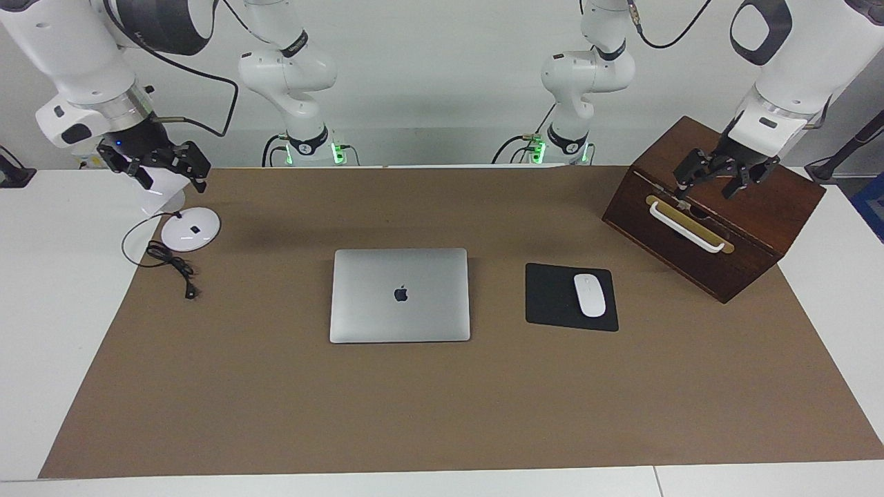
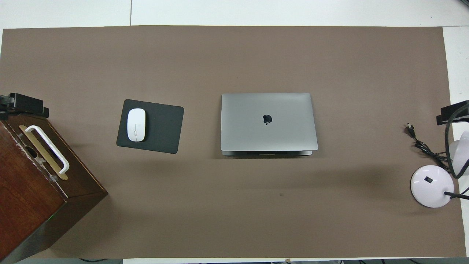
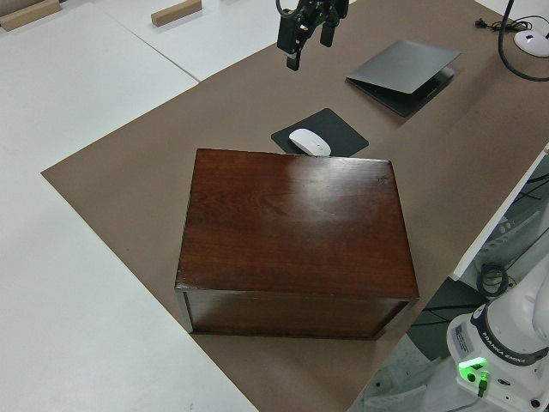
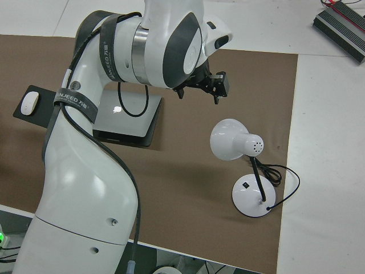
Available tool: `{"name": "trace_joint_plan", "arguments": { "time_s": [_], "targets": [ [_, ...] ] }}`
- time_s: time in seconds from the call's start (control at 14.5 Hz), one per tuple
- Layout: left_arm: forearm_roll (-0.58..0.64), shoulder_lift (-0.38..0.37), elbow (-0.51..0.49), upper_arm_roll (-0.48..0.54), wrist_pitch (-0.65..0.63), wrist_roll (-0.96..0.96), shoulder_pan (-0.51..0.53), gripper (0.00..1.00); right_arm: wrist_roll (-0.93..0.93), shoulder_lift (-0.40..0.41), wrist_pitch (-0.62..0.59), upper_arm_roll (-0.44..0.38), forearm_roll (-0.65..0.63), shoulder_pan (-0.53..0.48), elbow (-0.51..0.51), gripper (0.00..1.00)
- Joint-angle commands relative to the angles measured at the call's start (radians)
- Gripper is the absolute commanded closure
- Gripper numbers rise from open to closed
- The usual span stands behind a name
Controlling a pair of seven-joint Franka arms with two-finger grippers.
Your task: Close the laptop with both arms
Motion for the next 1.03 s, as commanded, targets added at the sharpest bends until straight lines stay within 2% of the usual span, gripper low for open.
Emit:
{"name": "trace_joint_plan", "arguments": {
  "time_s": [0.0,0.21,0.96],
  "targets": [
    [0.019,-0.031,-0.028,-0.003,0.002,0.009,0.005,0.0,-0.031,-0.027,0.027,-0.001,-0.008,-0.003,-0.032,0.0],
    [0.04,-0.014,0.023,-0.004,-0.002,0.011,0.003,0.0,-0.031,-0.027,0.027,-0.001,-0.008,-0.003,-0.032,0.0],
    [0.04,-0.016,0.017,-0.004,-0.004,0.009,0.003,0.0,-0.036,-0.028,0.026,-0.001,-0.008,-0.008,-0.033,0.0]
  ]
}}
